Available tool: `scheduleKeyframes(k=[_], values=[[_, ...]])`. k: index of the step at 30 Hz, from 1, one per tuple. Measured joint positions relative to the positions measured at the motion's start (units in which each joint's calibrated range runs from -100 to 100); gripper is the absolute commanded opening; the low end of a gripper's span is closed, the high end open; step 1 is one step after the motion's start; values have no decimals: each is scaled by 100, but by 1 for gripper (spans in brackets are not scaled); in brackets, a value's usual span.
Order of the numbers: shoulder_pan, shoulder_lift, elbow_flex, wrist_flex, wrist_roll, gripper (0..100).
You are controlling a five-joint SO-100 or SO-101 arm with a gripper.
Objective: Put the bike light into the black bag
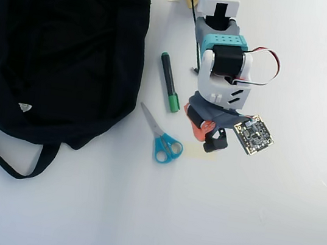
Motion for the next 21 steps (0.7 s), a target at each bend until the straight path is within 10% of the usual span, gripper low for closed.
scheduleKeyframes(k=[21], values=[[448, -4110, 4544, 9, -239, 2]])
